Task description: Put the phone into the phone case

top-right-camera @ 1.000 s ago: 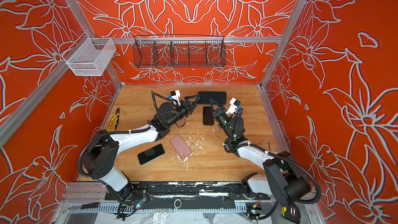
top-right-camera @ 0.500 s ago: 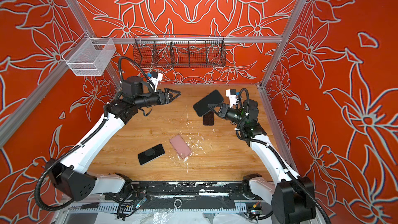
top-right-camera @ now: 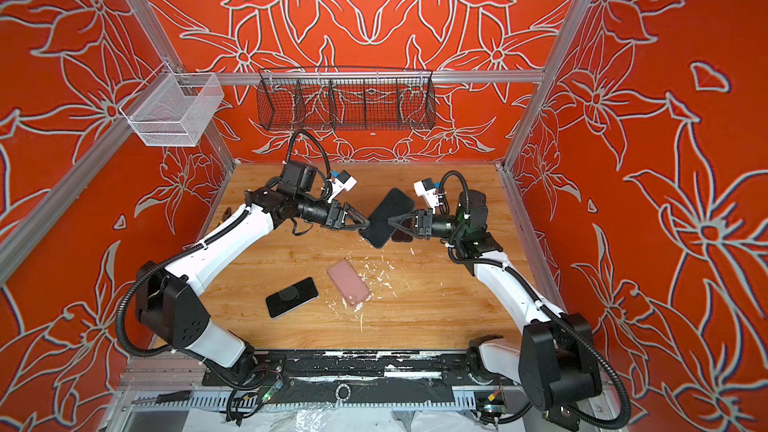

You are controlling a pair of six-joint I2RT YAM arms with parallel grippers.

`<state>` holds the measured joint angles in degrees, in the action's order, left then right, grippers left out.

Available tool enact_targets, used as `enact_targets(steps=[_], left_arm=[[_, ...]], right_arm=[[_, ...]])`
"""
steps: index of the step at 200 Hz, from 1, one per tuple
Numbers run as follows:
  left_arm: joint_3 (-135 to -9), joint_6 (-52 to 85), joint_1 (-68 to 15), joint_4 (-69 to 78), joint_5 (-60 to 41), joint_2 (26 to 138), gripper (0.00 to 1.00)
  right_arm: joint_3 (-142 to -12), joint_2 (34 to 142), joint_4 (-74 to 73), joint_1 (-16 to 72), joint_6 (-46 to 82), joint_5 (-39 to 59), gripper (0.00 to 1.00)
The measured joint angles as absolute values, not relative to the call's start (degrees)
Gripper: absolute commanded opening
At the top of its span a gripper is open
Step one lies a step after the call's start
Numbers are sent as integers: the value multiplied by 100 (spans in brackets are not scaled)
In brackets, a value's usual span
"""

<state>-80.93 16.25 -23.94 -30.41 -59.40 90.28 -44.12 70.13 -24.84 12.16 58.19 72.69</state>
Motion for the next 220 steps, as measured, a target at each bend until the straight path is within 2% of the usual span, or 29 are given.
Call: enact_targets(steps=[23,37,93,117,137,140,153,159,187,220], left_arm=[[-7988,1811,-2471,-2593,-6104,9028,52],[-7935,1977,-2475,-2340,-6163,9043,47],[-7966,2370,-2558,-1780,-6333,9325,10],[-7968,2447,-2554,-1712,-6449,9325,0],[-7894,2558,-2550,-1555,-6469,9317,0],[-7870,2587,-2550,-1518,-6469,9317,0],[-7765,2714,-2550,-1332,-6458,9297,0],[-7712,2786,-2552,-1225,-6436,9284,0],[-7358,3159,-2598,-880,-5942,9126,0],[-6779,3723,-2488,-569,-4908,8739,0]], right_arm=[[-4407,7096,-2558,1297,5854,7325,0],[-4407,7135,-2600,1328,5857,7363,0],[-4394,7236,-2674,1361,5861,7395,0],[-4375,7264,-2773,1350,5828,7441,0],[-4375,7279,-2823,1343,5828,7443,0],[-4375,7282,-2823,1339,5826,7443,3],[-4375,7295,-2803,1315,5822,7443,28],[-4372,7295,-2762,1288,5817,7395,35],[-4375,7220,-2338,1125,5570,7076,48],[-4584,6731,-550,805,4593,6243,55]])
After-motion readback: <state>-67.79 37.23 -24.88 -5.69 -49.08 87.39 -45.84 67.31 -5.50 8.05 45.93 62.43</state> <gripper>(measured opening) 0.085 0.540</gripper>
